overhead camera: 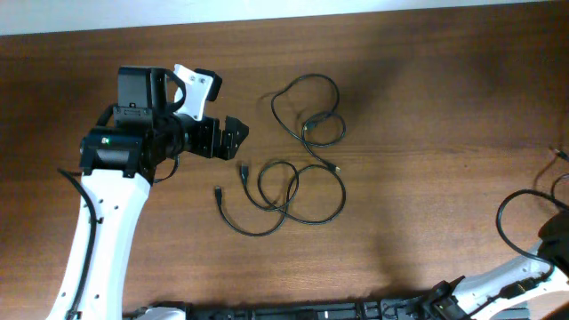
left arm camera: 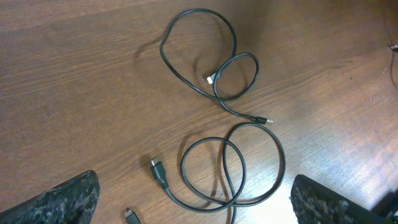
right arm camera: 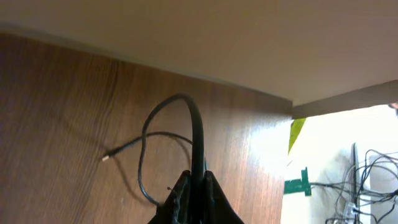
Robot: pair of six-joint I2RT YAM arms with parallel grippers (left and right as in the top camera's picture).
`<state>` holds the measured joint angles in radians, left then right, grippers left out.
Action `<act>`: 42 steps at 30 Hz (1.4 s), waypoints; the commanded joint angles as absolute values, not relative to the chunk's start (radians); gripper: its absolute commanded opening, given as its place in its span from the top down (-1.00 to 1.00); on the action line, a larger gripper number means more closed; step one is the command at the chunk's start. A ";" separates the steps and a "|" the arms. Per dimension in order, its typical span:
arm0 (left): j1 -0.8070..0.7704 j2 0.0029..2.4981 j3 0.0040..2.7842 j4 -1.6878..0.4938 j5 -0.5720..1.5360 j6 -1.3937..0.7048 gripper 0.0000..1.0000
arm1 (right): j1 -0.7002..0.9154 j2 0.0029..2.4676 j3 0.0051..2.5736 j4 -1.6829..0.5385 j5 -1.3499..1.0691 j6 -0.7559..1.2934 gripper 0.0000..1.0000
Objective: Untangle cables
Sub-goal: 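Pull the grasped cable up and away to the right, off the table, then return the right gripper and grasp the upper black cable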
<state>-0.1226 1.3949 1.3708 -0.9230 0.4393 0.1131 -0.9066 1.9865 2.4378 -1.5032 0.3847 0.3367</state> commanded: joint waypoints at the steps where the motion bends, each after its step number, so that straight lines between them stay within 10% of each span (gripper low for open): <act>1: -0.117 1.385 1.375 -0.921 0.456 0.133 -0.97 | -0.938 2.028 2.436 -1.531 0.293 0.338 0.92; 6: -0.117 1.385 1.375 -0.921 0.456 0.133 -0.97 | -0.965 2.066 2.408 -1.531 0.242 0.338 0.91; 11: -0.117 1.385 1.375 -0.921 0.456 0.133 -0.97 | -0.965 2.066 2.286 -1.496 0.235 0.338 -0.64; 13: -0.117 1.385 1.375 -0.921 0.456 0.133 -0.98 | -0.965 2.066 2.263 -1.493 0.226 0.338 -0.87; 26: -0.117 1.385 1.375 -0.921 0.456 0.133 -0.97 | -0.822 2.067 2.101 -1.453 -0.278 0.047 -0.94; 42: -0.117 1.385 1.375 -0.921 0.456 0.133 -0.97 | -0.057 2.067 1.691 -0.879 -0.284 -0.003 -0.94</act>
